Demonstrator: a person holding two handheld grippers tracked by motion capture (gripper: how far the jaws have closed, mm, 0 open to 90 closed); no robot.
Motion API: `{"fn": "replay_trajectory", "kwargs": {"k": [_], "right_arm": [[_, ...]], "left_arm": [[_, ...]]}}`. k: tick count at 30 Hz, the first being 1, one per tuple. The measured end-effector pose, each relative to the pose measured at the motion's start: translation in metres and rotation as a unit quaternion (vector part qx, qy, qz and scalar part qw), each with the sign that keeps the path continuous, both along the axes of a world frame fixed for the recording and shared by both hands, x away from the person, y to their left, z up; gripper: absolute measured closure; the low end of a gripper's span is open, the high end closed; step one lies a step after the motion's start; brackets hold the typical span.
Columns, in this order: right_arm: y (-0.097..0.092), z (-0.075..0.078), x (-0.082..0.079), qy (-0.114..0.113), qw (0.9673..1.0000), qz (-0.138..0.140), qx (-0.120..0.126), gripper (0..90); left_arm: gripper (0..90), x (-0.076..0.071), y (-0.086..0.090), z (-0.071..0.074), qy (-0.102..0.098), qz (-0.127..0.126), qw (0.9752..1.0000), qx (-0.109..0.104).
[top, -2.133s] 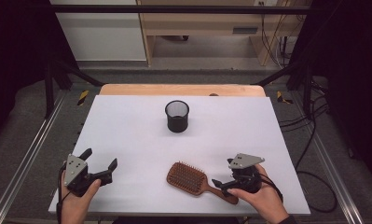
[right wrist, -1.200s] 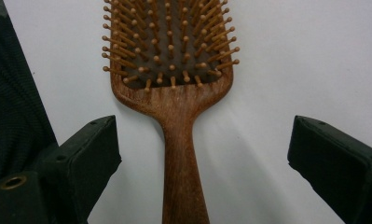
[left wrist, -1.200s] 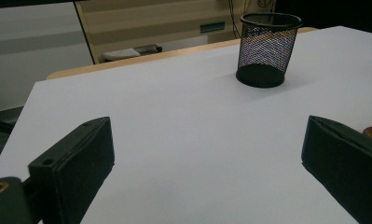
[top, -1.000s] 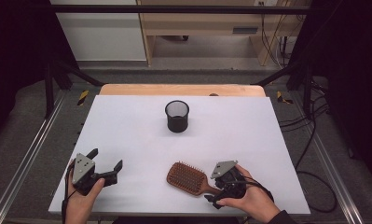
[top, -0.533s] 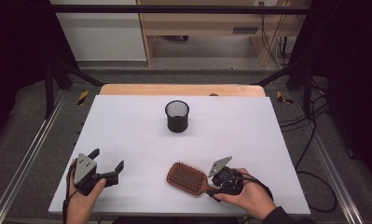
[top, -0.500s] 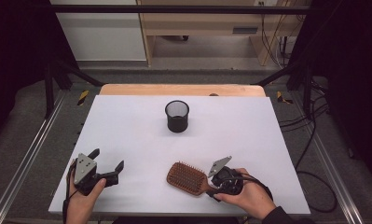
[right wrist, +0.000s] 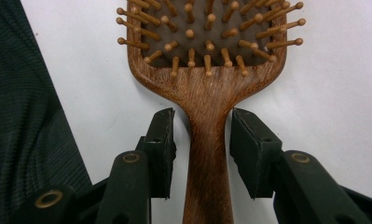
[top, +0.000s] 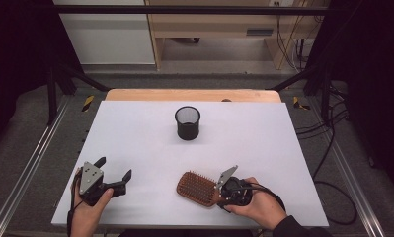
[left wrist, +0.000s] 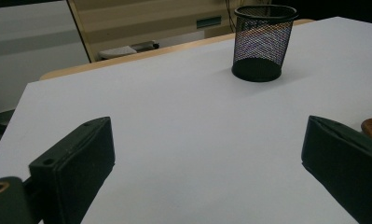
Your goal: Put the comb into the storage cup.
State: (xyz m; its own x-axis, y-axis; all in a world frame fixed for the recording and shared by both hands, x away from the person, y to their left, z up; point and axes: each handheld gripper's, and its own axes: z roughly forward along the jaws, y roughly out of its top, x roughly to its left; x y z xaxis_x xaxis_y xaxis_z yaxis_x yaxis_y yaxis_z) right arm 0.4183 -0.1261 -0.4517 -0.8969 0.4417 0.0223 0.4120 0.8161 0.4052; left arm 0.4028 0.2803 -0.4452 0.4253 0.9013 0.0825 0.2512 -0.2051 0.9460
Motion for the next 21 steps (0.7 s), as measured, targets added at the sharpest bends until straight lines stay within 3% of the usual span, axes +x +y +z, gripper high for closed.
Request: {"fn": "replay_trajectory", "kwargs": {"k": [15,21], "right_arm": [[0.0054,-0.0011,0.0014,0.001,0.9998,-0.001,-0.022,63.5],[0.0075,-0.0003,0.0025,0.004,0.9995,-0.002,-0.032,72.0]], "left_arm": [[2.9,-0.0002,-0.0018,0.0006,-0.002,-0.002,1.0000,0.002],[2.9,-0.0004,-0.0027,0.0009,-0.003,-0.004,1.0000,0.005]]}}
